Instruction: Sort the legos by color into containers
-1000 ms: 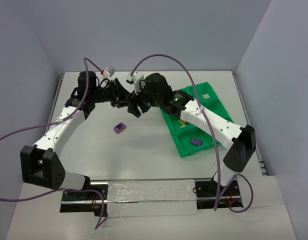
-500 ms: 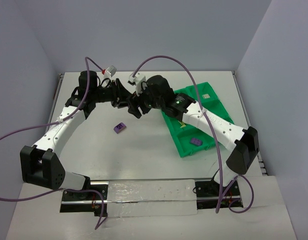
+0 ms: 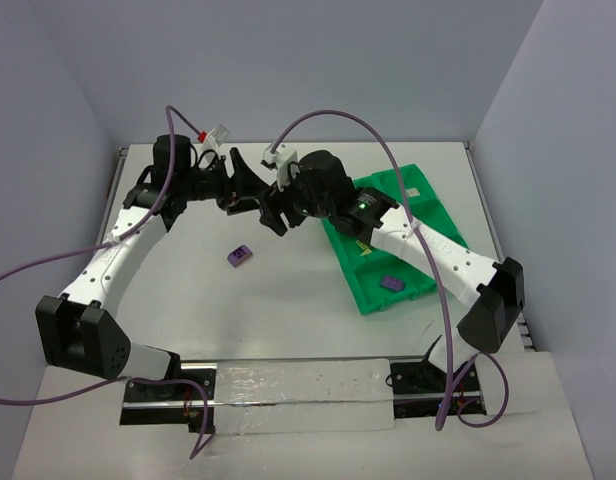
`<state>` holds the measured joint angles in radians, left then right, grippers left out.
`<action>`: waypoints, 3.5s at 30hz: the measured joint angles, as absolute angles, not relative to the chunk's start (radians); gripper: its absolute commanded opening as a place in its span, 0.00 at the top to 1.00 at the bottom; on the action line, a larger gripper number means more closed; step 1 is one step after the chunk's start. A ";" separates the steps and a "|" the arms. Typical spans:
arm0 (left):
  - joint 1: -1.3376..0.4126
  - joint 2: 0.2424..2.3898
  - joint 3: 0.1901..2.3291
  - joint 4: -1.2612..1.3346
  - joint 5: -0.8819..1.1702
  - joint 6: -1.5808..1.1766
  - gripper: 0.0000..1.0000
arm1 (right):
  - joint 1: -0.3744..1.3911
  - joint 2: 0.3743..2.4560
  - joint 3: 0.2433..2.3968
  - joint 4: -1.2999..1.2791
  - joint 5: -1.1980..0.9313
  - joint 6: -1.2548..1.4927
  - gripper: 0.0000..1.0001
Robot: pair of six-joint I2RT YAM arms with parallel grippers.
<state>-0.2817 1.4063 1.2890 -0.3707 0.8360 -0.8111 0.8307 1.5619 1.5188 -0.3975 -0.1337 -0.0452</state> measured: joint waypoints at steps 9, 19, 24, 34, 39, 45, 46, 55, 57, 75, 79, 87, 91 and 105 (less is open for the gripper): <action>-0.282 1.406 1.316 -0.405 0.803 -0.777 0.48 | 0.831 1.562 1.501 -0.401 -0.127 -0.045 1.00; -0.282 1.402 1.316 -0.401 0.812 -0.781 1.00 | 0.831 1.562 1.499 -0.407 -0.138 -0.041 1.00; -0.282 1.401 1.316 -0.411 0.803 -0.774 1.00 | 0.826 1.559 1.486 -0.398 -0.134 -0.042 1.00; -0.245 1.364 1.315 -0.449 0.674 -0.767 1.00 | 0.774 1.483 1.335 -0.415 -0.140 -0.041 1.00; -0.241 1.354 1.315 -0.438 0.660 -0.776 1.00 | 0.756 1.456 1.283 -0.438 -0.115 -0.023 1.00; -0.241 1.354 1.310 -0.439 0.647 -0.772 1.00 | 0.604 1.411 1.226 -0.467 -0.057 0.066 1.00; -0.241 1.355 1.309 -0.443 0.644 -0.769 1.00 | 0.561 1.401 1.211 -0.469 -0.045 0.087 1.00; -0.271 1.372 1.300 -0.476 0.599 -0.738 1.00 | 0.346 1.143 0.960 -0.501 0.098 0.299 1.00; -0.278 1.378 1.295 -0.476 0.599 -0.738 1.00 | 0.329 1.070 0.884 -0.507 0.112 0.337 1.00; -0.300 1.533 1.385 -0.665 0.400 -0.646 1.00 | 0.126 1.065 0.834 -0.635 0.123 0.434 1.00; -0.300 1.602 1.475 -0.739 0.350 -0.596 1.00 | 0.115 1.085 0.860 -0.654 0.098 0.434 1.00; -0.274 1.690 1.517 -0.765 0.374 -0.561 1.00 | 0.115 1.063 0.822 -0.656 -0.055 0.394 0.92; -0.239 1.701 1.515 -0.742 0.423 -0.571 1.00 | 0.115 1.053 0.788 -0.685 -0.079 0.395 0.77; -0.232 1.696 1.485 -0.620 0.497 -0.646 1.00 | 0.115 1.028 0.772 -0.712 -0.067 0.460 0.18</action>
<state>-0.2317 1.6963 1.4853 -0.6197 0.4967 -0.6463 0.1150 1.0283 0.7720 -0.7116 -0.0673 0.4596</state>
